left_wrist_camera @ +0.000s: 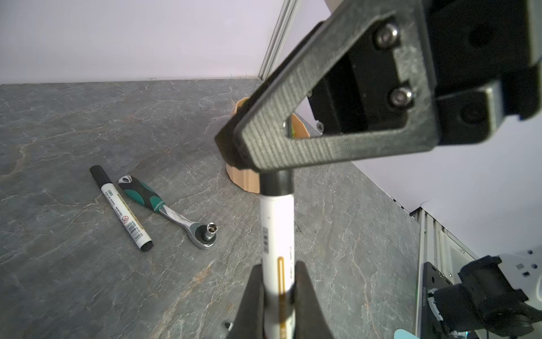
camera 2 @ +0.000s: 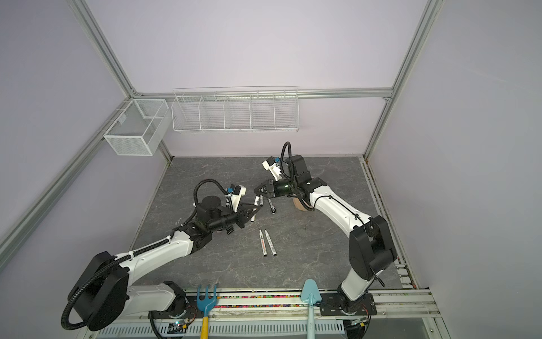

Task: Insert pens into pen caps
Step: Put on the pen cap to the pen, then place a pen at the top-center of the table.

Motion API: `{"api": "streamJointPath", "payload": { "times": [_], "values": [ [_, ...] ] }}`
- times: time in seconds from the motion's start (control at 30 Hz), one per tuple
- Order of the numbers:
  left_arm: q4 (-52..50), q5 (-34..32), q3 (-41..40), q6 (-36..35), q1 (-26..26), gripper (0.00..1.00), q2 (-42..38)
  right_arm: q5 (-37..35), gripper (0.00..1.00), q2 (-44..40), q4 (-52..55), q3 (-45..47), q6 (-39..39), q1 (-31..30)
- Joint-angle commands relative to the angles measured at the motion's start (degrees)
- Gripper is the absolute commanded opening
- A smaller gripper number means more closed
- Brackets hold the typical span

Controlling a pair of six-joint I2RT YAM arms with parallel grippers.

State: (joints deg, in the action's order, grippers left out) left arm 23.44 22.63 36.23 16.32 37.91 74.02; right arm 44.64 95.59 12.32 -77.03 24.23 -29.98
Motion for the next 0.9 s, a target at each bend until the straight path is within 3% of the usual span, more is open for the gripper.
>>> {"api": "streamJointPath", "payload": {
  "times": [0.0, 0.13, 0.27, 0.4, 0.57, 0.77, 0.87],
  "values": [
    [13.42, -2.47, 0.72, -0.84, 0.22, 0.00, -0.92, 3.06, 0.15, 0.63, 7.32, 0.29, 4.13, -0.41],
    [14.49, -1.23, -0.83, -0.78, 0.32, 0.00, 2.38, 0.68, 0.56, -0.85, 3.26, -1.35, 7.52, 0.43],
    [15.68, -1.77, -2.12, 0.51, 0.33, 0.00, 5.45, -4.83, 0.74, -4.03, -3.27, -0.83, 11.51, 2.87],
    [20.81, -5.05, -4.31, 5.20, -0.42, 0.00, 8.49, -11.35, 0.77, -9.22, -8.97, 2.84, 13.86, 5.43],
    [19.73, -7.93, -3.73, 9.55, -2.48, 0.00, 12.24, -17.04, 0.77, -14.30, -8.15, 6.39, 11.43, 6.08],
    [8.85, -15.70, 0.76, 10.57, -5.59, 0.00, 17.24, -19.15, 0.76, -15.71, -3.62, 8.24, 8.96, 6.08],
    [1.84, -14.66, 6.42, 7.84, -5.92, 0.00, 22.24, -19.41, 0.76, -15.88, -3.22, 9.33, 8.99, 6.02]
  ]
}}
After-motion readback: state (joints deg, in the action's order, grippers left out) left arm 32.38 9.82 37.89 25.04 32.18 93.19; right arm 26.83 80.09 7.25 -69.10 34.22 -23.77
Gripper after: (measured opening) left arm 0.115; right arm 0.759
